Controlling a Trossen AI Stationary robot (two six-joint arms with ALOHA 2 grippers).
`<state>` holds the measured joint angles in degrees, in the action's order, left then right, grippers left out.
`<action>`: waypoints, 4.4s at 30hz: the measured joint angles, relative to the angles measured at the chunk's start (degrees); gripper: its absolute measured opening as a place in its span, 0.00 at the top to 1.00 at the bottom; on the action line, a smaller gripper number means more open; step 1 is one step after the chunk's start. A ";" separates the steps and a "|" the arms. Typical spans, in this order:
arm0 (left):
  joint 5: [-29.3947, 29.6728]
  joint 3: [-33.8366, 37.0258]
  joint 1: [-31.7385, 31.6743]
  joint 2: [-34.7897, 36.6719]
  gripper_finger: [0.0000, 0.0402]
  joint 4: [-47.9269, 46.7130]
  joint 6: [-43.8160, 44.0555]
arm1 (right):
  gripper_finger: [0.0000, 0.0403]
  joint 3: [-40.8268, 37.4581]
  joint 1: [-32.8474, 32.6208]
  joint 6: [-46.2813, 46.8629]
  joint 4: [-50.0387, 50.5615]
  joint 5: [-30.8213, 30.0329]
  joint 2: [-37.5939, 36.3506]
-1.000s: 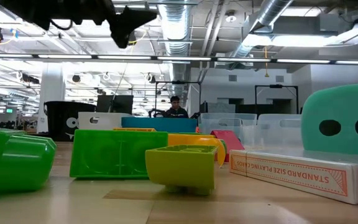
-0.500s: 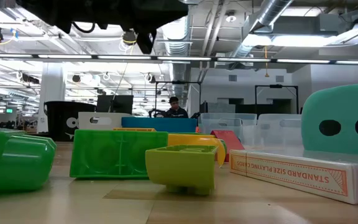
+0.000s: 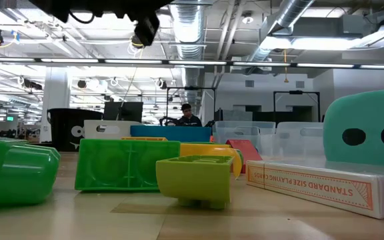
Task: Pick & Place Toys
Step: Put the light blue dice into the blue bin
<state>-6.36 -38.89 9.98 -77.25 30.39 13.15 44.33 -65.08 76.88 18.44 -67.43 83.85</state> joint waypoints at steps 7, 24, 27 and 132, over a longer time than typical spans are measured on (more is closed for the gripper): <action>-3.14 -6.15 2.09 -14.95 1.00 8.06 2.47 | 0.09 -0.01 0.43 -7.72 0.46 -5.16 -4.15; -7.02 -36.31 2.74 -42.75 1.00 0.42 0.74 | 0.09 0.01 4.15 -29.01 1.24 -7.88 -16.06; -7.59 -38.84 2.75 -44.80 1.00 -0.99 0.11 | 0.09 0.01 4.22 -28.95 1.50 -7.85 -16.09; 9.67 18.47 -2.32 23.80 1.00 9.18 -7.72 | 0.09 0.67 14.88 25.63 31.82 18.04 -2.43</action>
<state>3.31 -20.42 7.66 -53.46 39.57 5.43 45.00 -50.20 102.52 50.26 -49.39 81.43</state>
